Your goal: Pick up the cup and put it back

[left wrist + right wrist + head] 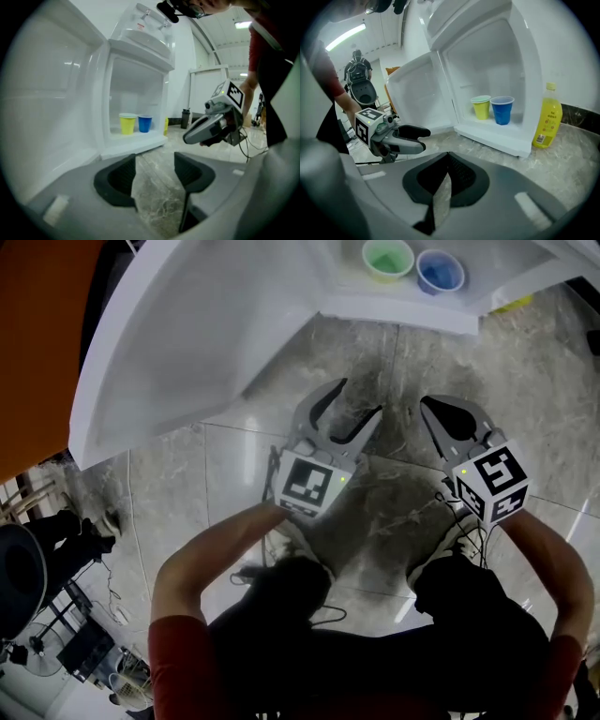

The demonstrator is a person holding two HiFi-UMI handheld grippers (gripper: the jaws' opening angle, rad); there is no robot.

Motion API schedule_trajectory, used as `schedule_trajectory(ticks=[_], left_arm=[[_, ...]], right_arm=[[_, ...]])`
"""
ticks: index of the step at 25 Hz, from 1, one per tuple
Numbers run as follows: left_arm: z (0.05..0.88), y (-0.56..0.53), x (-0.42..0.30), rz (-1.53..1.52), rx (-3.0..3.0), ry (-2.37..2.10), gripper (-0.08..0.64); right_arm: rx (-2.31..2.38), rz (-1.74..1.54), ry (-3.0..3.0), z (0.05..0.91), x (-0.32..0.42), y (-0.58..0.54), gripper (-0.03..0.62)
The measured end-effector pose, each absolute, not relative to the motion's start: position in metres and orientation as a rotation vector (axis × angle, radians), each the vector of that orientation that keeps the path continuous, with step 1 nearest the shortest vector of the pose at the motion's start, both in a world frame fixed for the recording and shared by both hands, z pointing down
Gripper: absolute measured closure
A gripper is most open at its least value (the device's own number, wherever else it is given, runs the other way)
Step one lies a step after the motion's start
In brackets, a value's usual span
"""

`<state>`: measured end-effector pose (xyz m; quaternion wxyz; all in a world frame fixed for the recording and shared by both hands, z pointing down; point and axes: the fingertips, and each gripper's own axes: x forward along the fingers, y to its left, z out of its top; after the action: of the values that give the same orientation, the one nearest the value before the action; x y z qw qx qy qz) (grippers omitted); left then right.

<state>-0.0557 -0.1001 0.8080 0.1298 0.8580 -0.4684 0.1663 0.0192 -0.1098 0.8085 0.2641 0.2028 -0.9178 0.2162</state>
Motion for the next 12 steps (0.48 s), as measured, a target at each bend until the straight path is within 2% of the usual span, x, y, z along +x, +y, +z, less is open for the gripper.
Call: schedule_trajectory(ticks=[4,6,10,12], left_arm=[[0.804,-0.082,-0.053,0.537,2.433,-1.345,0.361],[0.798,-0.073,-0.056,0.592,2.373,-1.351,0.449],[0.762,-0.058,-0.063,0.643,2.292,-1.384,0.564],[0.733,-0.051,-0.068,0.639,2.262,-1.415,0.563]], right_arm=[[0.572,0.594,-2.494,0.799,0.022,-0.099,0.592],[0.592,0.576,-2.481,0.790,0.025,-0.094,0.592],[0.615,0.502,-2.454,0.749,0.033,-0.090,0.592],[0.612,0.469,-2.453,0.720,0.037,-0.085,0.592]])
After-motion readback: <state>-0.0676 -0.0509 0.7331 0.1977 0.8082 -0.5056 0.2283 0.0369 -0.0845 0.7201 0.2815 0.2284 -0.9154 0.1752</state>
